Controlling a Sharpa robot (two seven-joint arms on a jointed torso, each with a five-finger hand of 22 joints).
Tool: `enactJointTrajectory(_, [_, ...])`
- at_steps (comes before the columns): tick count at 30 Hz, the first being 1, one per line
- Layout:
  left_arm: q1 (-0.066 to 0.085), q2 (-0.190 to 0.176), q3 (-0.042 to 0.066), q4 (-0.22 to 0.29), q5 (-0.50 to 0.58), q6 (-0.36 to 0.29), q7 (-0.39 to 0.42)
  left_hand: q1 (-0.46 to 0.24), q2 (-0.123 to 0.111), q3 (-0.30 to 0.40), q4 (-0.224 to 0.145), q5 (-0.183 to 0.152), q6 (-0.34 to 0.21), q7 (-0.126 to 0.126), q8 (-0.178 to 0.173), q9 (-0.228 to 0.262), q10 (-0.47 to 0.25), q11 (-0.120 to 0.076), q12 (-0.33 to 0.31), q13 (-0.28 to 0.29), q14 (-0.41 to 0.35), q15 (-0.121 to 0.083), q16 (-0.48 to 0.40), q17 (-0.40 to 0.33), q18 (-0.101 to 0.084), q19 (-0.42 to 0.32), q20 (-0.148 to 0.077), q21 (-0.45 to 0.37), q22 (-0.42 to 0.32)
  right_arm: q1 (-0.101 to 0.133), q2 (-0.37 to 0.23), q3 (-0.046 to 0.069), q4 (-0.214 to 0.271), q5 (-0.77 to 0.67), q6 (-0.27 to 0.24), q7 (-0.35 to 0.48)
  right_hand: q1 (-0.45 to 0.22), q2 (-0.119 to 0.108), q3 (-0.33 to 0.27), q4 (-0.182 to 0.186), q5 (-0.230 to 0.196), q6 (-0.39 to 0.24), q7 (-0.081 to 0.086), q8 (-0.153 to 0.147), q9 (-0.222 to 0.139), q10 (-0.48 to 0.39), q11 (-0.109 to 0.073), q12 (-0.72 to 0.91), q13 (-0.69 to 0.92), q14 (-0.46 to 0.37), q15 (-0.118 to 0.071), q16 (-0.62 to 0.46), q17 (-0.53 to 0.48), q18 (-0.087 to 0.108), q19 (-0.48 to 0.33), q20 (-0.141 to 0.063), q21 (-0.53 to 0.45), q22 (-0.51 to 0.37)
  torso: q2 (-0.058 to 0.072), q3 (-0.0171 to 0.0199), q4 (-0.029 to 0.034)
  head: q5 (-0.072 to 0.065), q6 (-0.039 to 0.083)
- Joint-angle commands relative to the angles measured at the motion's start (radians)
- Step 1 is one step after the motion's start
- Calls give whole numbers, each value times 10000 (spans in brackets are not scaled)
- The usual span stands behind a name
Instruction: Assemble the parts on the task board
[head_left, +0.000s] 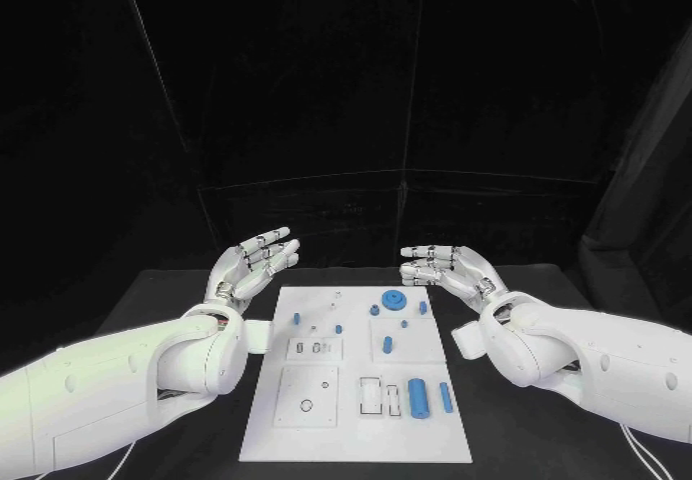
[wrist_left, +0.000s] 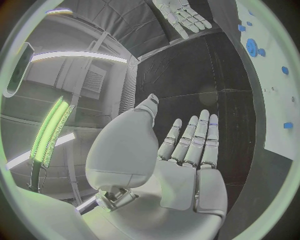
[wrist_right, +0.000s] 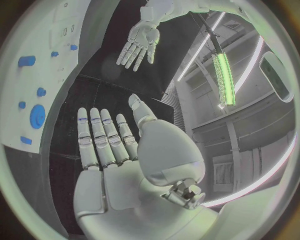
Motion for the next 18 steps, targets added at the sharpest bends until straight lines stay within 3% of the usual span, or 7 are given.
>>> enactJointTrajectory(1, [22, -44, 10, -9, -39, 471, 249, 119, 153, -78, -344, -43, 1453, 840, 339, 104, 1123, -264, 260, -13, 1029, -308, 314, 63, 406, 1147, -32, 523, 174, 117, -4, 16, -129, -1282, -76, -172, 136, -35, 13, -150, -92, 603, 604, 12, -30, 404, -116, -33, -34, 475, -129, -43, -22, 179, 402, -23, 148, -3, 121, 14, -15, 11, 10])
enactJointTrajectory(6, [33, -145, 12, 66, -279, 878, 52, 290, 359, -155, -789, -48, 2436, 645, 530, 92, 2327, -569, 506, -4, 2439, -716, 625, 228, 512, 2354, -322, 1021, 282, 382, 46, 23, -496, -2767, 118, -699, 243, -13, 64, -401, -151, 1502, 440, 6, -49, 1073, -326, -103, -35, 1480, -399, 37, 1, 228, 1222, -238, 440, -3, 318, 10, 2, -23, 42])
enactJointTrajectory(10, [58, -202, 14, 165, -537, 1205, -114, 361, 504, -161, -1033, -42, 2878, 514, 526, 32, 3068, -785, 558, 10, 3248, -962, 721, 436, 518, 2987, -567, 1228, 294, 592, 153, 38, -862, -4250, 343, -1200, 358, 33, 168, -546, -171, 2088, 248, -41, -58, 1827, -566, -168, -42, 2602, -776, 185, 52, 194, 2114, -604, 802, 49, 487, -20, 63, -102, 53])
enactJointTrajectory(16, [126, -311, 20, 414, -783, 1533, -304, 398, 548, -153, -1155, -41, 2986, 483, 453, -16, 3218, -815, 452, -21, 3395, -1005, 636, 508, 508, 3114, -618, 1221, 252, 929, 522, 58, -1421, -6599, 676, -2030, 633, 23, 424, -571, -203, 2724, 71, -108, -61, 2782, -886, -303, -40, 4114, -1279, 488, 232, 207, 3250, -1188, 1526, 314, 840, -82, 160, -161, 113])
enactJointTrajectory(18, [163, -334, 23, 482, -830, 1611, -343, 402, 553, -152, -1172, -42, 2985, 483, 435, -24, 3220, -815, 428, -27, 3407, -1006, 621, 516, 506, 3122, -621, 1216, 245, 1016, 675, 71, -1581, -7419, 765, -2420, 696, -31, 482, -561, -225, 2896, 2, -146, -62, 3033, -983, -381, -39, 4663, -1448, 645, 350, 196, 3636, -1381, 1884, 481, 937, -102, 202, -195, 75])
